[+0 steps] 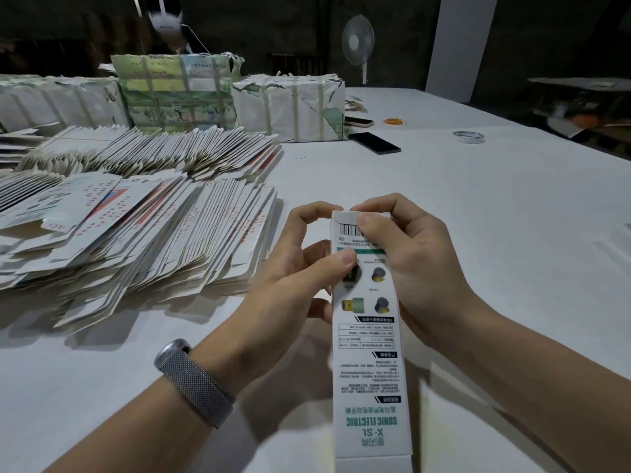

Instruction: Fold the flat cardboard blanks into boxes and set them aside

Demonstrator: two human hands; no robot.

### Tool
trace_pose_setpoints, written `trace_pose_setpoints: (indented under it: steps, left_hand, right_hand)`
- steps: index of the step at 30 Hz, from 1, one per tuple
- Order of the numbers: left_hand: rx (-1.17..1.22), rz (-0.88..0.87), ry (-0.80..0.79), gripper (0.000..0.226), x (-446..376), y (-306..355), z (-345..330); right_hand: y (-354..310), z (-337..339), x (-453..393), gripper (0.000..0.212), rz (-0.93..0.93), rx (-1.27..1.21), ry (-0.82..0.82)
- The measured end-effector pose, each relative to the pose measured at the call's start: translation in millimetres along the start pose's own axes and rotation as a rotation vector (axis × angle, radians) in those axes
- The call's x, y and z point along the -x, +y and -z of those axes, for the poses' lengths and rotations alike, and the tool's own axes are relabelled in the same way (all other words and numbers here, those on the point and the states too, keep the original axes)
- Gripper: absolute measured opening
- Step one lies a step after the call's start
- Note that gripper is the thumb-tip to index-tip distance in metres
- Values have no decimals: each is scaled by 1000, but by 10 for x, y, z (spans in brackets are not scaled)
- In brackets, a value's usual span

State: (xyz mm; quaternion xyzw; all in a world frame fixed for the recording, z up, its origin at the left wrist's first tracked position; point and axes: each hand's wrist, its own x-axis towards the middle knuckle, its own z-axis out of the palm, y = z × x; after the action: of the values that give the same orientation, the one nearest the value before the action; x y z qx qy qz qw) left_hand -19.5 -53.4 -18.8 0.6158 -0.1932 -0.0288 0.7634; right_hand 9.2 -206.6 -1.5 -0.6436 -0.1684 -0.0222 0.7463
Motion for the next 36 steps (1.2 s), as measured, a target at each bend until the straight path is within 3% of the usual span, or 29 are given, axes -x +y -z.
trace_pose_setpoints:
  steps: [25,36]
  left_hand:
    - [-86,51,-12,55,10,70,-14]
    - [-91,82,-55,63,20,49,11]
  right_hand:
    - [-103,22,4,26,-23,6,13]
    - [-121,47,3,20,-17,25,-25]
